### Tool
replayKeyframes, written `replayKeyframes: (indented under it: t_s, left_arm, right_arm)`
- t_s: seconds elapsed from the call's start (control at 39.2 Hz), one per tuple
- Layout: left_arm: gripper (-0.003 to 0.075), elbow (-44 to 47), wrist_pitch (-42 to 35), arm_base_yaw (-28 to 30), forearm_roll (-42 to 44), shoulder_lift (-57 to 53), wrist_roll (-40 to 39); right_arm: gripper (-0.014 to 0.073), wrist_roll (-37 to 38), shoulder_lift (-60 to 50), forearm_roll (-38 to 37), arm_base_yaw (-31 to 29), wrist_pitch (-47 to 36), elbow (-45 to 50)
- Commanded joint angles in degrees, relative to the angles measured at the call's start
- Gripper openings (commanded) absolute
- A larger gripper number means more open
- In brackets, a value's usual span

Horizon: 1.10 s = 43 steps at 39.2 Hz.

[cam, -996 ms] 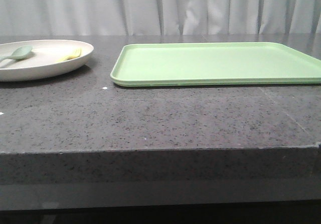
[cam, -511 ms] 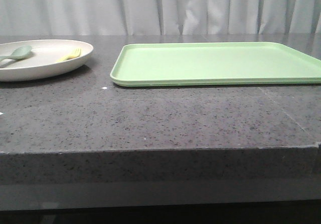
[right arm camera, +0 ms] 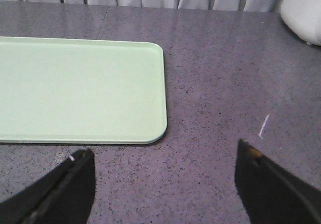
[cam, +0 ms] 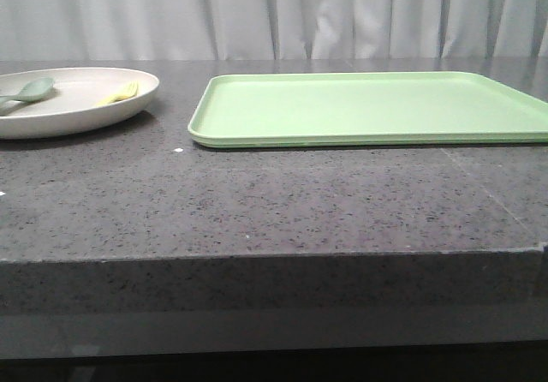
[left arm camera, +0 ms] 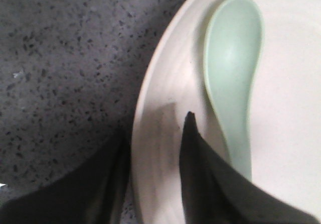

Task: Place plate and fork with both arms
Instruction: 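Grip the cream plate rim with the left gripper and lift it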

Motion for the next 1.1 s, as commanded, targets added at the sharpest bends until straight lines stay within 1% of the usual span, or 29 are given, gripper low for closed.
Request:
replayKeyframes:
  t_s: [0.0,0.15,0.23,0.38,0.46,0.59,0.72,1.0,1.07]
  left_arm:
    - [0.0102,-1.79,-0.03,-0.25,-1.40,-3.19,0.26]
    - [0.0010,-1.82,-0.24,-0.25,-1.40,-3.19,0.26]
    - [-0.0018,-1.82,-0.99,-0.25,-1.40,-3.19,0.26]
    - [-0.0018,-1.82,-1.62,-0.25,-1.40,-3.19,0.26]
    - [-0.0018,-1.82,-1.51,-0.25,-2.72,-3.19,0.26]
    - [-0.0018,-2.20,-0.14,-0.25,-6.43,-3.19,0.26]
    - [-0.0018,-3.12,1.67,-0.25,-7.41,-3.19,0.15]
    - [-0.0018,-5.27,3.94,-0.38,-7.94,-3.31,-4.60]
    - [-0.0018,-5.70,4.20,-0.38,-9.53,-3.31,-4.81]
  right_arm:
    - [0.0592,-0.20,0.65,-0.62,-0.03,-3.99,-2.03]
    - [0.0592,-0.20,0.65,-0.62,-0.03,-3.99,-2.03]
    - [0.0592,-0.20,0.65,-0.62,-0.03,-3.99,-2.03]
    - [0.0592,-0.20,0.65,-0.62,-0.03,-3.99,-2.03]
    - [0.0592,-0.20,0.65,-0.62,-0.03,-3.99,-2.03]
    - [0.0592,-0.20,0.65,-0.62,-0.03,-3.99,-2.03]
    - [0.0592,-0.20,0.65,-0.62,-0.03,-3.99,-2.03]
    - [0.0592,-0.20,0.65,-0.62,-0.03,-3.99,-2.03]
    - [0.0592,-0.20,0.65,-0.62,-0.03,-3.99,-2.03]
